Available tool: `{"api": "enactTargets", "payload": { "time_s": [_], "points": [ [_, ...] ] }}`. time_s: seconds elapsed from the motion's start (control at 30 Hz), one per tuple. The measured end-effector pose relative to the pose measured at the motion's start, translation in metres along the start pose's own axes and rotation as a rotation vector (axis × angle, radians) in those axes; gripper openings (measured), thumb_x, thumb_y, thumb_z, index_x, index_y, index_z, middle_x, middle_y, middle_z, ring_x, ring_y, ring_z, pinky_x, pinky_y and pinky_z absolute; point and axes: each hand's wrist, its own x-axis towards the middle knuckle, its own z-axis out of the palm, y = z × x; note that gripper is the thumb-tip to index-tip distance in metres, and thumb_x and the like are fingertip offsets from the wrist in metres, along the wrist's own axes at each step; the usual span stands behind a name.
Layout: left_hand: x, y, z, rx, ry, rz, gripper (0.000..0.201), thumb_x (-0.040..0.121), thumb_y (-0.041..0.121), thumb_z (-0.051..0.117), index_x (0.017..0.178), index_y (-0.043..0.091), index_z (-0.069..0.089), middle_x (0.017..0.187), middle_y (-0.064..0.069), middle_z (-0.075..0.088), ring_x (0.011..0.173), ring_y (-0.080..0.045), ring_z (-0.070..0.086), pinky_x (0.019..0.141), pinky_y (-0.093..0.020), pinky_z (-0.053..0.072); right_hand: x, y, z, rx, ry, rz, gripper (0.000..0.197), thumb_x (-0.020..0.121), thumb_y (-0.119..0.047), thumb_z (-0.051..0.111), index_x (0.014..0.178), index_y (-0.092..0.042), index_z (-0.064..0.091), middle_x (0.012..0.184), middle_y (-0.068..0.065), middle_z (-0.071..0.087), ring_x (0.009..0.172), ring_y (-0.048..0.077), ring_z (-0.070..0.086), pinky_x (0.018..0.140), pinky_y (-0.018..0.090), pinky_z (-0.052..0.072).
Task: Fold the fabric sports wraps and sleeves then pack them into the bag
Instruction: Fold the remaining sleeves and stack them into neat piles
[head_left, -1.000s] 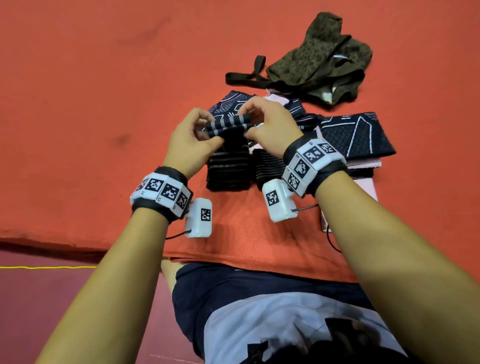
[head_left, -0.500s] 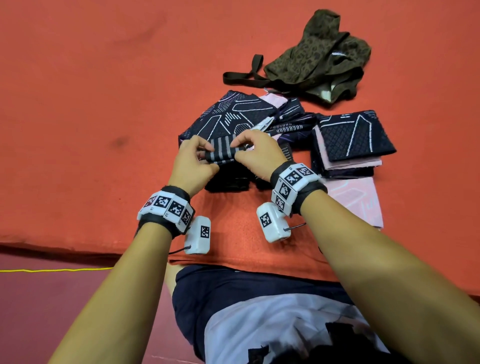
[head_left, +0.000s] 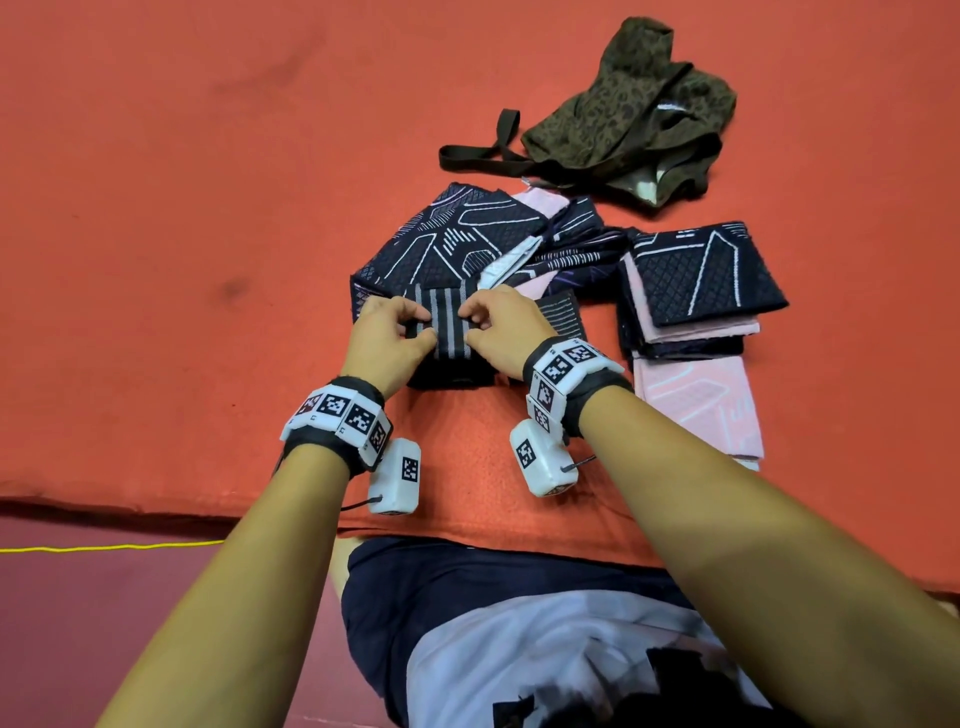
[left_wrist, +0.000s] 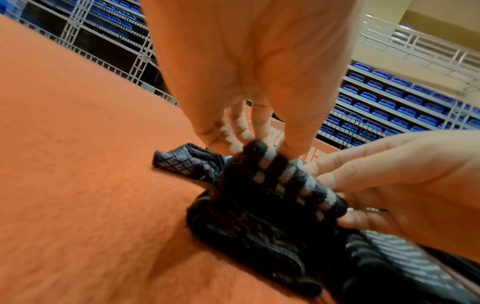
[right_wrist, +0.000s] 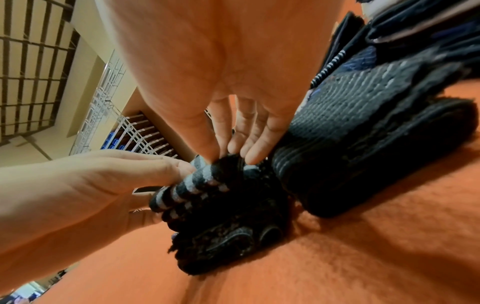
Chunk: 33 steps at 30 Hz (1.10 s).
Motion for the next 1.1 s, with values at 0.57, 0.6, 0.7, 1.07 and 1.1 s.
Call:
{"api": "enactTargets", "payload": {
  "time_s": [0.57, 0.6, 0.7, 1.07, 1.1],
  "points": [
    [0.061, 0.057, -0.026, 0.265, -0.149, 0.080, 0.003, 0.082, 0.018, 0.062, 0.083, 0.020, 0.064, 0.075, 0.005, 0.064, 0.077, -0.019, 0.060, 0.071, -0.027, 0.047, 0.037, -0.021, -0.047, -0.203, -0.049, 0.072, 0.014, 0.084, -0.015, 0.058, 0.096, -0.022, 0.064, 0.098, -0.002, 0.065, 0.097, 0.022, 0.062, 0.080, 0.028, 0.049],
    [0.066, 0.059, -0.023, 0.294, -0.166, 0.088, 0.003, 0.083, 0.018, 0.063, 0.083, 0.021, 0.064, 0.076, 0.004, 0.064, 0.079, -0.020, 0.060, 0.073, -0.028, 0.047, 0.042, -0.022, -0.049, -0.237, -0.058, 0.079, 0.013, 0.084, -0.015, 0.058, 0.095, -0.022, 0.062, 0.102, 0.001, 0.066, 0.098, 0.025, 0.062, 0.082, 0.030, 0.051],
    [0.082, 0.064, -0.014, 0.361, -0.214, 0.090, 0.002, 0.083, 0.019, 0.064, 0.085, 0.019, 0.065, 0.076, 0.004, 0.062, 0.083, -0.021, 0.060, 0.077, -0.031, 0.050, 0.054, -0.024, -0.053, -0.348, -0.097, 0.088, 0.021, 0.086, -0.014, 0.056, 0.104, -0.010, 0.065, 0.108, 0.009, 0.068, 0.098, 0.030, 0.063, 0.084, 0.037, 0.055],
    [0.124, 0.064, 0.007, 0.486, -0.360, 0.021, 0.016, 0.081, 0.027, 0.073, 0.091, 0.017, 0.067, 0.097, -0.004, 0.069, 0.090, -0.023, 0.060, 0.073, -0.031, 0.047, 0.084, -0.019, -0.055, -0.552, -0.170, 0.094, 0.033, 0.087, -0.011, 0.060, 0.120, -0.009, 0.057, 0.118, 0.017, 0.062, 0.101, 0.037, 0.062, 0.072, 0.034, 0.045],
    [0.125, 0.063, 0.009, 0.478, -0.364, 0.008, 0.019, 0.080, 0.027, 0.075, 0.093, 0.015, 0.068, 0.097, -0.005, 0.069, 0.090, -0.022, 0.060, 0.072, -0.031, 0.046, 0.085, -0.019, -0.054, -0.544, -0.165, 0.099, 0.036, 0.087, -0.010, 0.059, 0.123, -0.009, 0.055, 0.120, 0.018, 0.060, 0.104, 0.038, 0.062, 0.073, 0.035, 0.046]
  ]
}}
